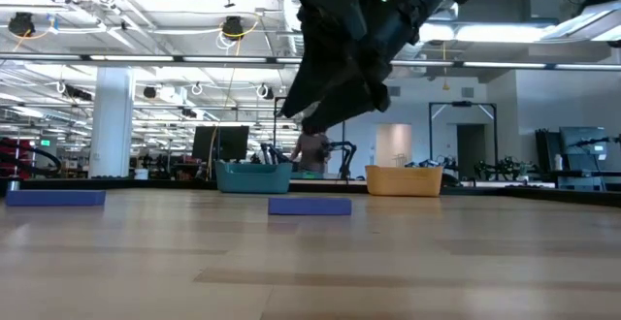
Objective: Sort & place blocks by color
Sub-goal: Put the center blue blocks into the orange bin
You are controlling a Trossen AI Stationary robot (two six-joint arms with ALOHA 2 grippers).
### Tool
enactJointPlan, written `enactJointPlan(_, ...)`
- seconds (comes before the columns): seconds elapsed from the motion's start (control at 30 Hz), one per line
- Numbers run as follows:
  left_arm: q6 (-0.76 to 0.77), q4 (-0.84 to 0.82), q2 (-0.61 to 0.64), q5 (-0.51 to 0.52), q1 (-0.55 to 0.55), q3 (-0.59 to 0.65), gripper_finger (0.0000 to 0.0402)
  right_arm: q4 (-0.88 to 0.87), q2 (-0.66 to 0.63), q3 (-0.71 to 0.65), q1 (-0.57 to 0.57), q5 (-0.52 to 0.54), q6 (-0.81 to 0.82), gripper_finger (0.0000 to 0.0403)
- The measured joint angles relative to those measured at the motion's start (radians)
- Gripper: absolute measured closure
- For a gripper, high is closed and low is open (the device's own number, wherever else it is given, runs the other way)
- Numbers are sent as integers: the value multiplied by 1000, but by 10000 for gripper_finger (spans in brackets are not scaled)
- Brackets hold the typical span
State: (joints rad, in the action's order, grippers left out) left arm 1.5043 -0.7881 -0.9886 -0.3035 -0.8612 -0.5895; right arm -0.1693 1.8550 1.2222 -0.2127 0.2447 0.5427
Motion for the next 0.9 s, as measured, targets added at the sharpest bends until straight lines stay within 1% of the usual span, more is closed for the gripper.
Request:
enactJointPlan(0.17, 59, -9, 9, 77, 0, -19, 277, -100, 1, -2, 20, -40, -95, 129)
enactJointPlan(0.2, 68, -14, 11, 95, 2, -29, 268, -104, 1, -2, 30, -63, -128, 129)
enactJointPlan(0.27, 87, -43, 14, 140, 12, -52, 251, -107, -1, 0, 51, -111, -194, 129)
enactJointPlan(0.33, 89, -69, 14, 208, 26, -84, 237, -120, 11, 0, 64, -131, -273, 129)
enactJointPlan(0.4, 54, -70, 14, 274, 40, -123, 230, -110, 43, 0, 67, -159, -356, 129)
enactJointPlan(0.5, -25, -65, 11, 361, 72, -178, 229, -109, 86, -1, 65, -247, -419, 129)
enactJointPlan(0.53, -41, -64, 11, 408, 84, -193, 231, -118, 97, -1, 63, -267, -431, 129)
enactJointPlan(0.6, -66, -66, 12, 527, 105, -217, 235, -111, 131, 2, 59, -266, -444, 129)
enactJointPlan(0.73, -158, -43, 7, 852, 134, -237, 244, -100, 155, 4, 80, -268, -439, 135)
enactJointPlan(0.77, -197, -32, 3, 933, 140, -237, 245, -100, 155, 4, 90, -271, -440, 142)
enactJointPlan(0.8, -247, -13, 0, 993, 148, -237, 246, -99, 155, 3, 99, -268, -442, 151)
enactJointPlan(0.87, -363, 26, -9, 1081, 172, -237, 245, -88, 155, 1, 117, -253, -452, 182)
enactJointPlan(0.9, -418, 43, -12, 1102, 186, -237, 244, -83, 153, 0, 128, -254, -457, 203)
